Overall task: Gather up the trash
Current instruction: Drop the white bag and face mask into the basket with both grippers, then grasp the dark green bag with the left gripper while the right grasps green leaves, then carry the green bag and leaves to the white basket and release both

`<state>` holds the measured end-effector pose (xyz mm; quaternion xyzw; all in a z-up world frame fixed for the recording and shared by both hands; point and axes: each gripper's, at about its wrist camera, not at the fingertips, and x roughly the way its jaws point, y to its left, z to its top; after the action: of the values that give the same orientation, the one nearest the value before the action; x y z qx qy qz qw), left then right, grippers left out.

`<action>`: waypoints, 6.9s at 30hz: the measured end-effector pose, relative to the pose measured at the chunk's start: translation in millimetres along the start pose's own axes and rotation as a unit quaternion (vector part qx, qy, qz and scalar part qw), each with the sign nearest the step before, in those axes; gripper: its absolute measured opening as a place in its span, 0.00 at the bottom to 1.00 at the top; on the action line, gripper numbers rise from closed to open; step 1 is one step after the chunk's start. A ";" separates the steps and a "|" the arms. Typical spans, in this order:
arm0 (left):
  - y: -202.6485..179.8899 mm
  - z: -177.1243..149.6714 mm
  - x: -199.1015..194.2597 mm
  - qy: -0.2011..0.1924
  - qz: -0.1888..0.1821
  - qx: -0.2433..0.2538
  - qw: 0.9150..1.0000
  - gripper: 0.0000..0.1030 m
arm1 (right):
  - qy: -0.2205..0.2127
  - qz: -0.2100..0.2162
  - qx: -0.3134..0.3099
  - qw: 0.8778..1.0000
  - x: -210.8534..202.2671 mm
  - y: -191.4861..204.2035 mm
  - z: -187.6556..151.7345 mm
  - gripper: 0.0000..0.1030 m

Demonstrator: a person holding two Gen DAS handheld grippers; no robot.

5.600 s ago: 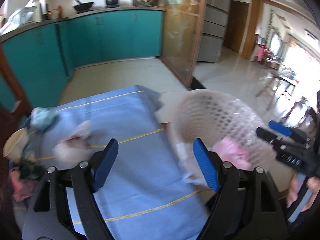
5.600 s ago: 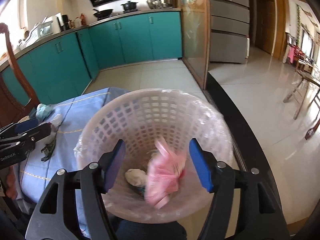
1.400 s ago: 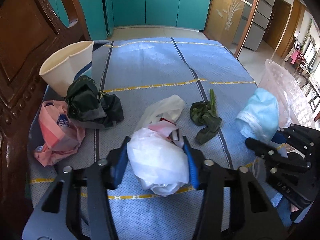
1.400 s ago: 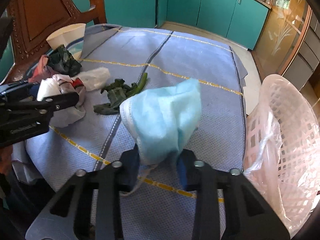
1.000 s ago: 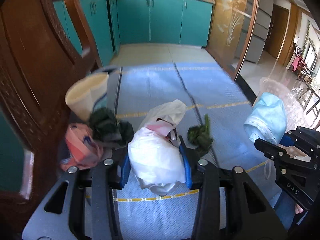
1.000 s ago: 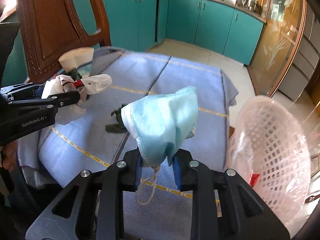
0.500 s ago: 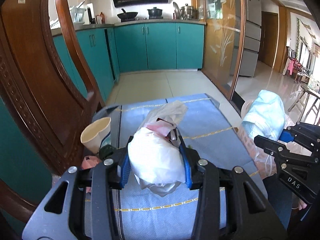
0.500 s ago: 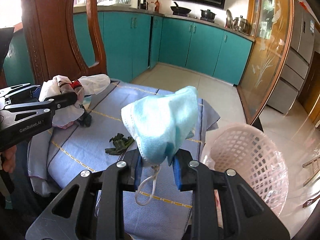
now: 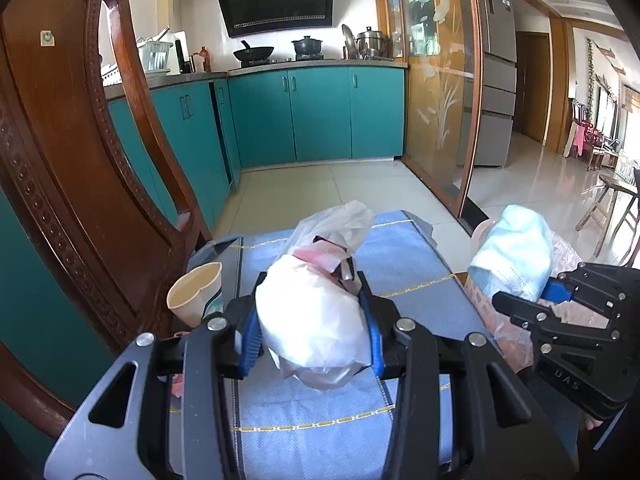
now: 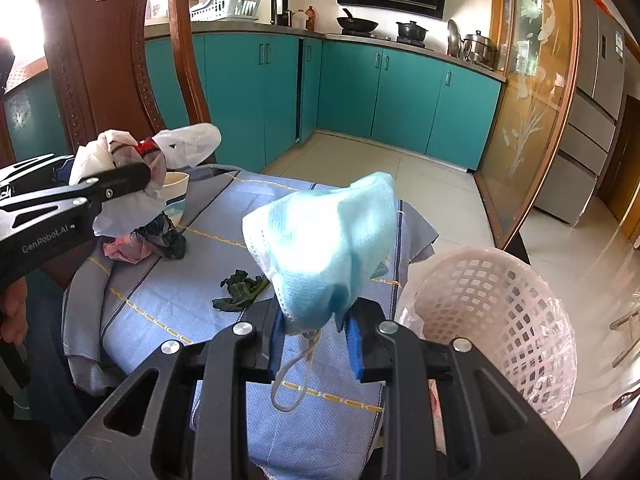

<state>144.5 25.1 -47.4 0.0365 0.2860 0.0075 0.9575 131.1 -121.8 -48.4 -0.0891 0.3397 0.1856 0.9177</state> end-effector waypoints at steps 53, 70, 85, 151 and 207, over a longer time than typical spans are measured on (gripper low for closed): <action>-67.4 -29.2 93.8 0.106 -0.027 0.005 0.994 0.75 | 0.016 -0.077 0.167 0.983 -12.8 -148.2 -58.4 0.64; 61.5 -43.7 141.5 0.151 0.132 -0.024 0.979 0.45 | 0.066 0.062 0.073 0.993 62.4 -19.1 -4.2 0.64; 62.0 -76.4 59.9 0.126 0.001 -0.073 0.989 0.29 | 0.148 0.085 0.034 0.985 165.5 62.2 10.4 0.52; 0.0 -43.7 42.2 0.083 -0.051 -0.023 0.995 0.43 | 0.039 0.012 0.077 0.996 39.9 -34.9 -1.2 0.20; -190.5 38.4 48.0 0.010 -0.168 0.090 0.982 0.43 | -0.039 -0.117 0.182 0.976 -62.1 -183.8 -55.9 0.20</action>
<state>204.5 -165.7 -55.8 0.0742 0.2970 -0.1786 0.9351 128.3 -323.6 -42.8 0.0475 0.3188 0.0153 0.9465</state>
